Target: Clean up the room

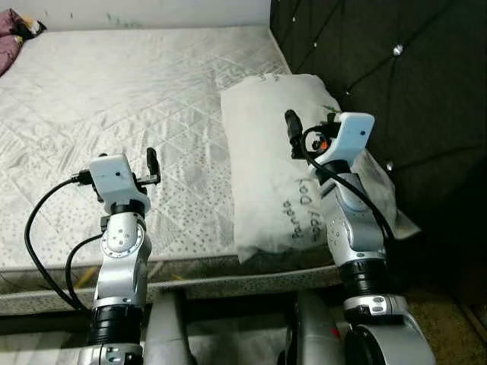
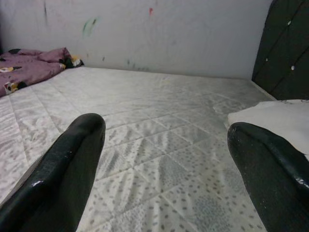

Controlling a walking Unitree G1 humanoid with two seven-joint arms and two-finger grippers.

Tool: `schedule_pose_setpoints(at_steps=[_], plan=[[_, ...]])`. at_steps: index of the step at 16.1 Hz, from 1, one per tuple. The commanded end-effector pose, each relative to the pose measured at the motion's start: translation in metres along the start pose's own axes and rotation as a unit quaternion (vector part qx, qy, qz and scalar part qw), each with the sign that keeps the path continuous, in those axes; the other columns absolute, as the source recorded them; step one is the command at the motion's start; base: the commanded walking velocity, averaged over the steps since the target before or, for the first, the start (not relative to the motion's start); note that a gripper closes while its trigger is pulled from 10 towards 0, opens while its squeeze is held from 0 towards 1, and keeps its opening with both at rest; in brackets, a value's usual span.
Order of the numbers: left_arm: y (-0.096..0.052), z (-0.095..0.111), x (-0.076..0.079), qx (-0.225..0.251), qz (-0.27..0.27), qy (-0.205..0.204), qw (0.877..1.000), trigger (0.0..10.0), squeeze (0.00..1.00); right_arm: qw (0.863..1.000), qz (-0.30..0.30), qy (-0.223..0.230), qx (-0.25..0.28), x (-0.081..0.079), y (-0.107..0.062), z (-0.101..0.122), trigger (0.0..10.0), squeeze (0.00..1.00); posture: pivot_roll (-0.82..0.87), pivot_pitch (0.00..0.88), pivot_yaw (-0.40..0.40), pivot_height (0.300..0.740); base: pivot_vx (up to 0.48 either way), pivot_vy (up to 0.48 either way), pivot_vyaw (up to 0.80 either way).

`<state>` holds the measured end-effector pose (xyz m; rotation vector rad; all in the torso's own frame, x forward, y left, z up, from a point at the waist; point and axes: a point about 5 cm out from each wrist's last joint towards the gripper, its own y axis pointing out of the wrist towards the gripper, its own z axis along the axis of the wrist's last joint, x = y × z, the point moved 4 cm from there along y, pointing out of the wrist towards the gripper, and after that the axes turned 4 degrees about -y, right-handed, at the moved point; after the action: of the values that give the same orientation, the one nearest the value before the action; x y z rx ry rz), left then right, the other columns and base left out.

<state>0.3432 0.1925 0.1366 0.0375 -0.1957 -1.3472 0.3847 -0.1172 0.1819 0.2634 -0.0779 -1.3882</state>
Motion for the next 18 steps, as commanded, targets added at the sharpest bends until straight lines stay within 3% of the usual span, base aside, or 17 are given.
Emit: schedule_pose_setpoints(at_steps=[1,4,8,12,18], plan=[[0.002,0.0,0.0,0.0,-0.005,0.005,1.0,10.0,0.0,1.0,0.006,-0.006,0.001,-0.002,-0.003,0.001,10.0,0.0,-0.05,0.0,0.029,0.659,0.0,0.0,0.0],[0.006,0.002,0.003,0.001,-0.022,0.012,1.0,10.0,0.0,1.0,-0.007,-0.007,-0.009,0.003,-0.01,-0.006,10.0,0.0,-0.05,0.0,0.036,0.687,0.0,0.0,0.0],[0.004,0.002,0.001,0.003,-0.014,0.008,1.0,10.0,0.0,0.999,-0.001,-0.03,-0.013,0.003,-0.019,-0.009,10.0,0.0,-0.05,0.0,0.022,0.691,0.0,0.0,0.0],[-0.008,-0.006,-0.002,-0.014,-0.019,0.015,1.0,10.0,0.0,0.999,-0.02,-0.029,-0.023,0.007,-0.029,-0.014,10.0,0.0,-0.04,0.0,0.039,0.738,0.0,0.0,0.0],[-0.01,-0.015,0.0,-0.04,-0.006,0.009,0.999,10.0,0.0,0.997,-0.028,-0.045,-0.05,0.006,-0.034,-0.025,10.0,0.0,-0.05,0.0,0.034,0.74,0.0,0.0,0.0]])
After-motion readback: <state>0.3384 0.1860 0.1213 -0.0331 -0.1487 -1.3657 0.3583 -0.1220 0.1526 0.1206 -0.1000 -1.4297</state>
